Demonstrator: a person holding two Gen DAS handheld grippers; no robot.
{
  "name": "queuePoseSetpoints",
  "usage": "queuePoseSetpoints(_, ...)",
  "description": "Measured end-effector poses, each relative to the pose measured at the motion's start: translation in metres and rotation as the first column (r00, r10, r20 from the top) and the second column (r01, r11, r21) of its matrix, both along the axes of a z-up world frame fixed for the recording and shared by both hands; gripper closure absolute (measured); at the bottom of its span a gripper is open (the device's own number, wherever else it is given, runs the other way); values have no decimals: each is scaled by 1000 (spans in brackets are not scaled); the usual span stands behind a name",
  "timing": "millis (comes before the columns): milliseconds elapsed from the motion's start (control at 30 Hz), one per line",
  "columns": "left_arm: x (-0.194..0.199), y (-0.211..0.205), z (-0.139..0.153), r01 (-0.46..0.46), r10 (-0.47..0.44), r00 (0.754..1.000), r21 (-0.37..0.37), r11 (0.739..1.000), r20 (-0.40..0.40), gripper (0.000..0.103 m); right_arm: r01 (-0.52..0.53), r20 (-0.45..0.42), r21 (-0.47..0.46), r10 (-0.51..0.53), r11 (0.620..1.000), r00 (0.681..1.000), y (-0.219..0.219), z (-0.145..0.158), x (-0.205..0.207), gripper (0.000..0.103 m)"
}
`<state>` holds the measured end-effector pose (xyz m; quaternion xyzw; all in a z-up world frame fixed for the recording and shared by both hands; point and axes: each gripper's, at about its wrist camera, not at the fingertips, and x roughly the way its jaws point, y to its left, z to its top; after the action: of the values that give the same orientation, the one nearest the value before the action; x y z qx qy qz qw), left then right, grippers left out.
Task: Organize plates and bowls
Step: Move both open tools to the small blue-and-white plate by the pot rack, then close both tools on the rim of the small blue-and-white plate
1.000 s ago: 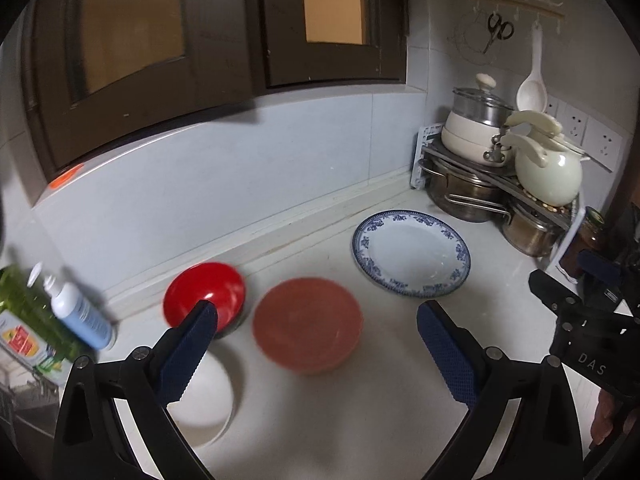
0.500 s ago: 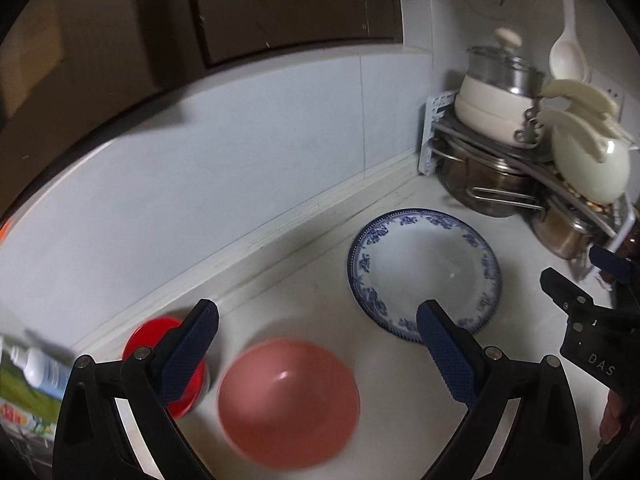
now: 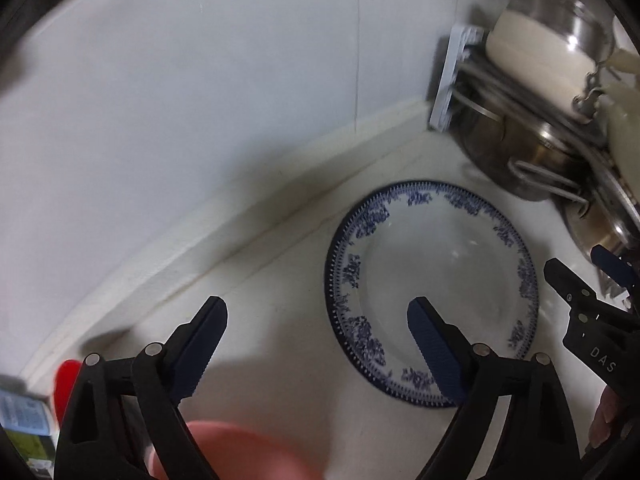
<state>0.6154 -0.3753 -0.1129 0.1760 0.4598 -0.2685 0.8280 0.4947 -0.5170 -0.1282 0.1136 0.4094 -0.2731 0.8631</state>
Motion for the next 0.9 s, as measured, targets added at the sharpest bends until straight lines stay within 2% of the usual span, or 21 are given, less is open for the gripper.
queuePoseSetpoints(100, 10, -8, -18, 2, -1, 998, 12, 1000, -59, 15, 13, -24, 25, -12, 1000, 1000, -9, -14, 7, 22)
queuePoseSetpoints(333, 32, -23, -44, 7, 1, 990, 58, 998, -141, 23, 20, -70, 55, -16, 998, 997, -24, -38, 25, 22)
queuePoseSetpoints(467, 43, -24, -53, -26, 34, 976, 37, 999, -215, 27, 22, -90, 92, -14, 996, 996, -27, -48, 32, 23)
queuePoseSetpoints(600, 44, -28, -56, -17, 28, 979, 53, 998, -200, 33, 33, -97, 126, -21, 991, 995, -30, -55, 36, 28)
queuePoseSetpoints(700, 46, -30, -59, -18, 28, 976, 49, 999, -214, 34, 38, -98, 147, -24, 988, 995, -33, -59, 37, 34)
queuePoseSetpoints(900, 53, -32, -65, -24, 33, 968, 42, 999, -248, 45, 19, -106, 202, 3, 979, 994, -38, -68, 46, 43)
